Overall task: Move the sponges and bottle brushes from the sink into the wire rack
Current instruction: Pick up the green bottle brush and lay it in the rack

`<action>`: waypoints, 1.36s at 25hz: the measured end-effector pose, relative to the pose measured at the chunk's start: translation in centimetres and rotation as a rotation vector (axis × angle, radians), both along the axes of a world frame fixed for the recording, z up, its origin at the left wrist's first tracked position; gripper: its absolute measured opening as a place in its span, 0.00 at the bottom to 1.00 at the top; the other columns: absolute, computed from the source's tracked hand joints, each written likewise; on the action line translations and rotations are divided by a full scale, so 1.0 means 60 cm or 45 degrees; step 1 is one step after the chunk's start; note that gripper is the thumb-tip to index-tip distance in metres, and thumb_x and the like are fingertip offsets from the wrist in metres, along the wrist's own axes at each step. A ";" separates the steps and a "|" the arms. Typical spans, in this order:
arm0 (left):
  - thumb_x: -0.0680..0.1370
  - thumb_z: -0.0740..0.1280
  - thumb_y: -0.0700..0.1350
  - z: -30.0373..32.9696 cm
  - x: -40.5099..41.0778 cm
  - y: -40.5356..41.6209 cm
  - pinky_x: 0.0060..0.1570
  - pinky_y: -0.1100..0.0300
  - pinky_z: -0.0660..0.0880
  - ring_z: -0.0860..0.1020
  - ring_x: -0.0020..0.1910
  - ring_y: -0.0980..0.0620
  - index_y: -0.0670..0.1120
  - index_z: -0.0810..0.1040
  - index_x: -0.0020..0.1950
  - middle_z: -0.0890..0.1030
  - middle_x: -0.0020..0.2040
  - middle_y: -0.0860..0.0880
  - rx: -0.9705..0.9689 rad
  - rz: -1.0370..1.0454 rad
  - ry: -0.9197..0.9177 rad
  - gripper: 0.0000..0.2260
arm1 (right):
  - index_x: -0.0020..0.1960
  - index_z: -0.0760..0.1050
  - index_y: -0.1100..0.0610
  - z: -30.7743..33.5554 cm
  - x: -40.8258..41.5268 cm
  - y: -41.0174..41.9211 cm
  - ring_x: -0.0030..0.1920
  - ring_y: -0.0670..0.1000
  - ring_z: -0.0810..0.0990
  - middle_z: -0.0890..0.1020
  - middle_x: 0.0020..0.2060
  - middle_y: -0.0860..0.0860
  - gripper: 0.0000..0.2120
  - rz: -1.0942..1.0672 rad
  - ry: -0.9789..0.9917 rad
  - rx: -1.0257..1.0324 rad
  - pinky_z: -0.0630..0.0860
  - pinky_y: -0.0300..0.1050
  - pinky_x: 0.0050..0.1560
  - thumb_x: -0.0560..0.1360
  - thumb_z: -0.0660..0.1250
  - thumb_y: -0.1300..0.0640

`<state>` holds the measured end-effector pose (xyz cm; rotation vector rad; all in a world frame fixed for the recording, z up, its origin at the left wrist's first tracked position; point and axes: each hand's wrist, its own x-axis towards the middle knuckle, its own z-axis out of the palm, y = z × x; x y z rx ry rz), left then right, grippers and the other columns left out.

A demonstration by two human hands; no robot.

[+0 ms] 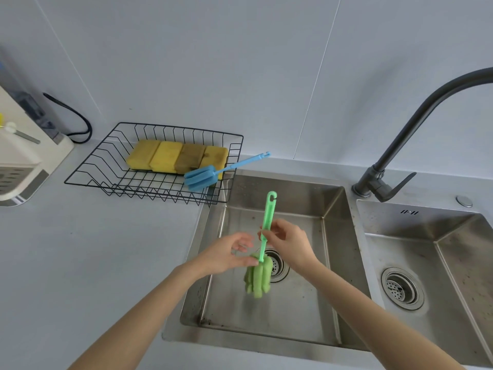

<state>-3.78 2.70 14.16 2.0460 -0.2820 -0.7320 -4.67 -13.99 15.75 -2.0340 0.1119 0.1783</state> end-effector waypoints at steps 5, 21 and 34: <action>0.72 0.69 0.46 -0.002 -0.016 -0.001 0.61 0.58 0.69 0.69 0.61 0.56 0.49 0.64 0.69 0.71 0.62 0.53 0.083 0.022 -0.053 0.27 | 0.44 0.74 0.57 0.024 0.008 -0.001 0.47 0.52 0.82 0.83 0.42 0.54 0.06 -0.169 0.092 0.448 0.81 0.40 0.50 0.77 0.61 0.63; 0.73 0.68 0.44 0.074 0.021 0.071 0.44 0.74 0.67 0.72 0.53 0.56 0.47 0.71 0.65 0.74 0.54 0.54 0.170 0.214 -0.511 0.21 | 0.41 0.75 0.54 0.078 0.045 -0.009 0.32 0.40 0.83 0.82 0.37 0.50 0.09 -0.432 -0.051 0.772 0.80 0.30 0.38 0.78 0.61 0.58; 0.73 0.68 0.41 0.130 0.180 0.124 0.50 0.64 0.65 0.72 0.52 0.55 0.45 0.75 0.60 0.79 0.58 0.47 0.388 0.325 -0.672 0.16 | 0.46 0.71 0.55 0.101 0.162 0.020 0.32 0.41 0.84 0.81 0.41 0.50 0.05 -0.426 -0.110 0.856 0.80 0.31 0.36 0.78 0.59 0.62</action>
